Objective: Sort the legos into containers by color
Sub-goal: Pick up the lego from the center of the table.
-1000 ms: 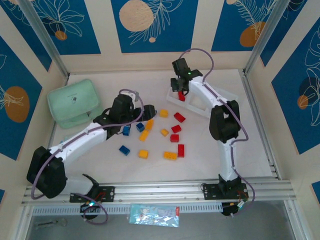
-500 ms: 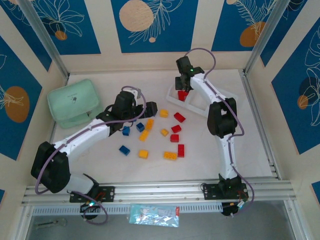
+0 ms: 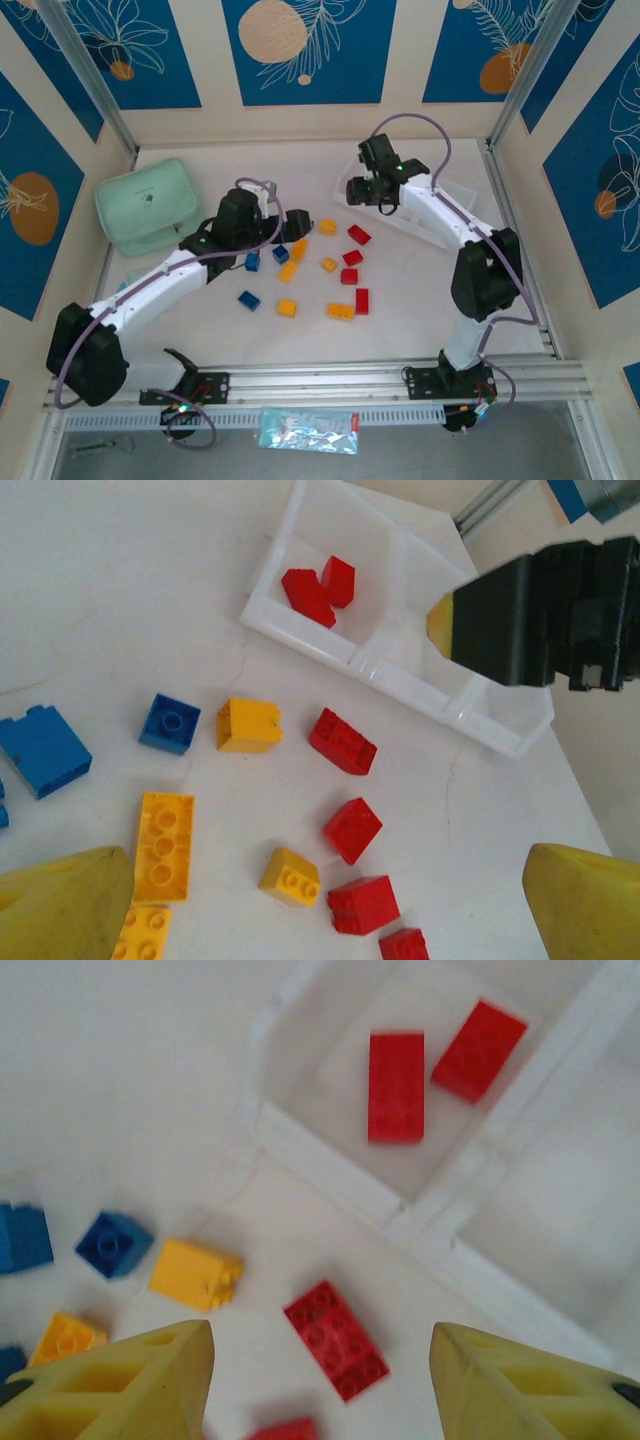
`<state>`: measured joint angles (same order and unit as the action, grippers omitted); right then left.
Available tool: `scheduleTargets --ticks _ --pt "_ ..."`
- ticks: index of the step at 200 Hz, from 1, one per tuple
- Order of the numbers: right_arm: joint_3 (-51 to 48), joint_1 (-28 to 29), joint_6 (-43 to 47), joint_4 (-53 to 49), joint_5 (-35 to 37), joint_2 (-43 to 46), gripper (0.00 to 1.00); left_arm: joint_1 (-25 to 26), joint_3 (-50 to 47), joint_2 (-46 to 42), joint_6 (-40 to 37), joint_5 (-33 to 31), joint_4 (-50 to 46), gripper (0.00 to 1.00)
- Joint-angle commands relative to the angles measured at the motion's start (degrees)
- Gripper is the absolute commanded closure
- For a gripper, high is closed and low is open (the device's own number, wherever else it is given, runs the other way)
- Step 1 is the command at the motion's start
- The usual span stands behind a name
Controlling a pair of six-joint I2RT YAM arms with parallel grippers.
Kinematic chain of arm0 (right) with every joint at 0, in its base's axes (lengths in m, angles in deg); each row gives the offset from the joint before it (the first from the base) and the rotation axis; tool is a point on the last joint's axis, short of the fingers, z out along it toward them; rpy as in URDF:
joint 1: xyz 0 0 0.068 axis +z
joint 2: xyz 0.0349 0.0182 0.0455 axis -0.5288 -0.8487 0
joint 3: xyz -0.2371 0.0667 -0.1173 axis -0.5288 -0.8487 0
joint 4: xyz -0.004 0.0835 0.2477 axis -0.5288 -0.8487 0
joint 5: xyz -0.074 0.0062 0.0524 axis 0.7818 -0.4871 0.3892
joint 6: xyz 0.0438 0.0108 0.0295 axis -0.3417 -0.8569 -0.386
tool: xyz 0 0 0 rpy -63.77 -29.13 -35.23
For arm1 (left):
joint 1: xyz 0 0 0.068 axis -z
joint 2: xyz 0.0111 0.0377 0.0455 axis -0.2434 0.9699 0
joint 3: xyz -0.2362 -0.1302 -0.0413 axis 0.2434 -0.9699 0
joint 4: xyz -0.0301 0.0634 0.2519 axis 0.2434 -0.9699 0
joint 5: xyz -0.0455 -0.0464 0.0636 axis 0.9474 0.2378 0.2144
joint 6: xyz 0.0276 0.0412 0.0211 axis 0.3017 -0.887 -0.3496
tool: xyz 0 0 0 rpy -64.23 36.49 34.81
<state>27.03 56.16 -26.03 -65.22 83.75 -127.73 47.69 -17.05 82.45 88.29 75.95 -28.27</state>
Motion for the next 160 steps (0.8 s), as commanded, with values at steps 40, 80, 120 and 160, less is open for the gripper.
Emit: scheduleTargets --ticks 40,80,120,160 --pt "-15.87 0.76 -5.62 3.91 -7.27 7.37 0.36 1.69 -9.11 -3.83 4.16 1.84 1.88 0.01" --pt "-20.07 1.79 -7.47 7.74 -7.07 5.48 0.31 3.58 -11.83 -3.70 6.25 1.28 5.69 0.01" --pt "-18.46 1.88 -6.27 8.85 -4.46 0.23 0.27 4.27 -12.44 -3.14 7.77 -0.81 7.63 0.01" --pt "-16.03 0.57 -4.72 9.05 -3.67 -4.01 0.25 4.27 -12.19 -2.33 8.24 -1.81 8.09 0.01"
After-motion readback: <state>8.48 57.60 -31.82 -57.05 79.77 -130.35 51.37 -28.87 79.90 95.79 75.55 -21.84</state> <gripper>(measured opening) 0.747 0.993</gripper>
